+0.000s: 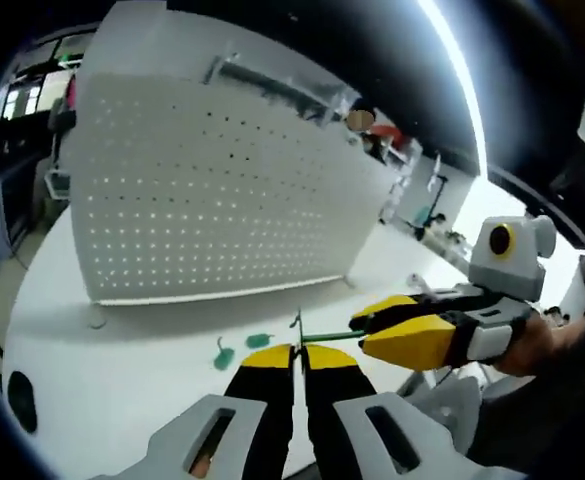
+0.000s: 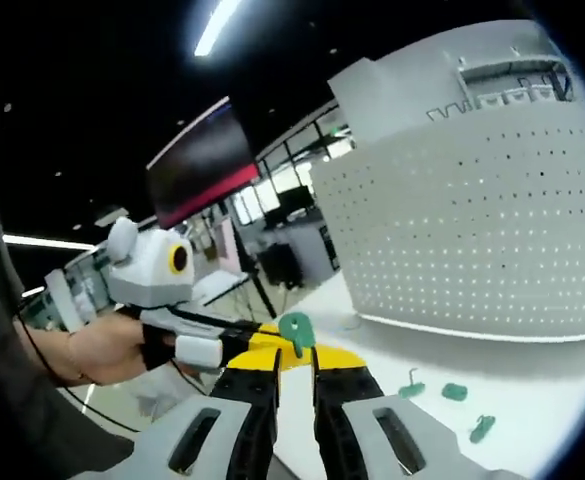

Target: Insert the hook assembly into the mounting plate slot until the hook locks in place.

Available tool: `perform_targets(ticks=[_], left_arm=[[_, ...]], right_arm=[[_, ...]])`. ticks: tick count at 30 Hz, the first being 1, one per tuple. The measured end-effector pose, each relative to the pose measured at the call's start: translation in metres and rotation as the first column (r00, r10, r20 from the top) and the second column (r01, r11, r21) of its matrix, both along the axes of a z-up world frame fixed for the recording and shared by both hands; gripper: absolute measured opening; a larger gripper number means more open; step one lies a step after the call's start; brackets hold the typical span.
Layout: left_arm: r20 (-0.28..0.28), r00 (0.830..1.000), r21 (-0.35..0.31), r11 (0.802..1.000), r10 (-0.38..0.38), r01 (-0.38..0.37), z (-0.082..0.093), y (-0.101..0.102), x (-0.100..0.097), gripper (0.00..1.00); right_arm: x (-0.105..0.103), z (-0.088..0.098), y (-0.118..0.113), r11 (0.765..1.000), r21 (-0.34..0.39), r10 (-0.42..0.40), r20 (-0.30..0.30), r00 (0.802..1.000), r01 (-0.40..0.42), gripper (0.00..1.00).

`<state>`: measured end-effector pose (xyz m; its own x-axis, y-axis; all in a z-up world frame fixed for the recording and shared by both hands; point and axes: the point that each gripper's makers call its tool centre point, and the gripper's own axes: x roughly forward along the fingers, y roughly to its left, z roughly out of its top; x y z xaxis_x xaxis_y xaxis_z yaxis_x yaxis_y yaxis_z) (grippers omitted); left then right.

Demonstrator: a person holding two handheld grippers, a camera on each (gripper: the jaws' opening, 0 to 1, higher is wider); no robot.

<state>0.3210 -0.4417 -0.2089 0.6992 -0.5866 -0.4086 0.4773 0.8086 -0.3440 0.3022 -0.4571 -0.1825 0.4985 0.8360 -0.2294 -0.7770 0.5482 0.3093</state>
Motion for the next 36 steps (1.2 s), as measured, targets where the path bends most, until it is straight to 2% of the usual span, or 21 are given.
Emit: perform_targets(ticks=[2, 5, 12, 18, 26, 30, 36], left_arm=[[0.007, 1.000, 0.008, 1.000, -0.006, 0.006, 0.001, -0.002, 0.000, 0.01], [0.016, 1.000, 0.037, 0.999, -0.019, 0.018, 0.000, -0.003, -0.001, 0.01], [0.031, 0.999, 0.028, 0.999, -0.039, 0.038, 0.003, -0.008, -0.003, 0.01], [0.051, 0.998, 0.022, 0.999, -0.044, 0.043, 0.008, -0.009, -0.002, 0.01], [0.069, 0.996, 0.060, 0.997, -0.055, 0.051, 0.009, -0.009, -0.004, 0.01], [0.075, 0.996, 0.060, 0.997, -0.056, 0.052, 0.011, -0.010, -0.004, 0.02], [0.091, 0.995, 0.054, 0.997, -0.051, 0.046, 0.012, -0.010, -0.006, 0.02]], right_arm=[[0.000, -0.003, 0.002, 1.000, -0.015, 0.005, 0.001, 1.000, -0.005, 0.09], [0.000, 0.000, 0.002, 1.000, 0.004, 0.005, -0.007, 1.000, -0.005, 0.08], [0.005, 0.002, 0.000, 0.999, 0.041, -0.014, -0.032, 0.999, 0.016, 0.07], [0.005, 0.004, 0.000, 0.999, 0.049, -0.013, -0.029, 0.999, 0.015, 0.03], [0.003, 0.003, 0.000, 0.999, 0.037, -0.006, -0.009, 1.000, 0.006, 0.02], [0.003, 0.006, -0.001, 1.000, -0.003, -0.008, 0.070, 0.998, 0.009, 0.01], [0.002, 0.007, 0.000, 1.000, 0.002, 0.002, 0.051, 0.999, -0.002, 0.00]])
